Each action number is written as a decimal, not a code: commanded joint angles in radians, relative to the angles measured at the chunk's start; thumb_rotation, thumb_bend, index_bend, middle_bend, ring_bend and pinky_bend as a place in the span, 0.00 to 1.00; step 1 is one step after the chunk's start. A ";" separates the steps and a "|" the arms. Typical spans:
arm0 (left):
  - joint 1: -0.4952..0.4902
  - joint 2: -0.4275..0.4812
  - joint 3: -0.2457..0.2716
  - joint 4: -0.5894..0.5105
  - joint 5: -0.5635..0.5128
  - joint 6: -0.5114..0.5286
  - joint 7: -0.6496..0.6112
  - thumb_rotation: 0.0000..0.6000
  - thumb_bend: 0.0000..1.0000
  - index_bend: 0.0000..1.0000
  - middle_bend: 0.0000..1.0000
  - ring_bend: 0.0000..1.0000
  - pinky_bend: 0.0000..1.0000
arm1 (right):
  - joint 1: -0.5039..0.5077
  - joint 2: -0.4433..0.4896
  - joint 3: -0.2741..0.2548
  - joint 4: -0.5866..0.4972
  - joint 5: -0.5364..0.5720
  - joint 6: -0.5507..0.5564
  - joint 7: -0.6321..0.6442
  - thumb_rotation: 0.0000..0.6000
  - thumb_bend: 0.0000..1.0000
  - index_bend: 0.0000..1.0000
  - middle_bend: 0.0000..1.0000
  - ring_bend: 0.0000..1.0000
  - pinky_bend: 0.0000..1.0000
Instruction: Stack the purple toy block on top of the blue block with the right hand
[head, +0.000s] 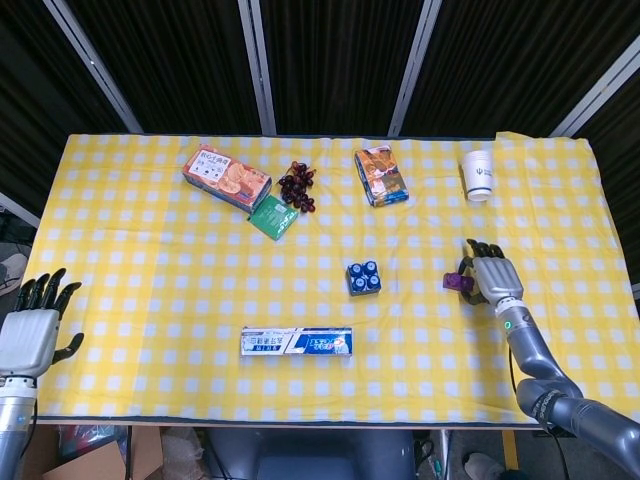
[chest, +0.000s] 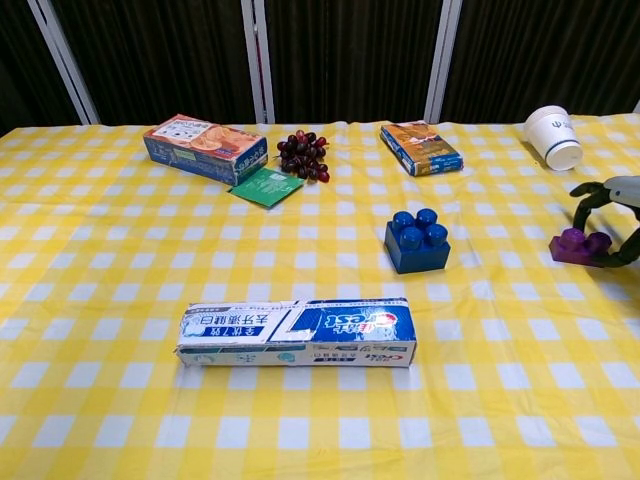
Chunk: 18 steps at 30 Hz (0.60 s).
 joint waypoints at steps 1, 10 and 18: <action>-0.002 -0.001 0.000 0.001 -0.003 -0.003 0.000 1.00 0.32 0.15 0.00 0.00 0.05 | -0.001 0.002 0.000 -0.003 -0.003 0.003 0.004 1.00 0.39 0.45 0.00 0.00 0.00; -0.005 -0.001 0.001 0.001 0.000 -0.006 -0.008 1.00 0.32 0.15 0.00 0.00 0.05 | -0.004 0.016 -0.005 -0.034 -0.023 0.024 0.000 1.00 0.39 0.52 0.00 0.00 0.00; -0.010 0.005 0.003 0.000 0.008 -0.012 -0.030 1.00 0.32 0.15 0.00 0.00 0.05 | -0.028 0.106 0.001 -0.204 -0.100 0.145 -0.022 1.00 0.39 0.53 0.00 0.00 0.00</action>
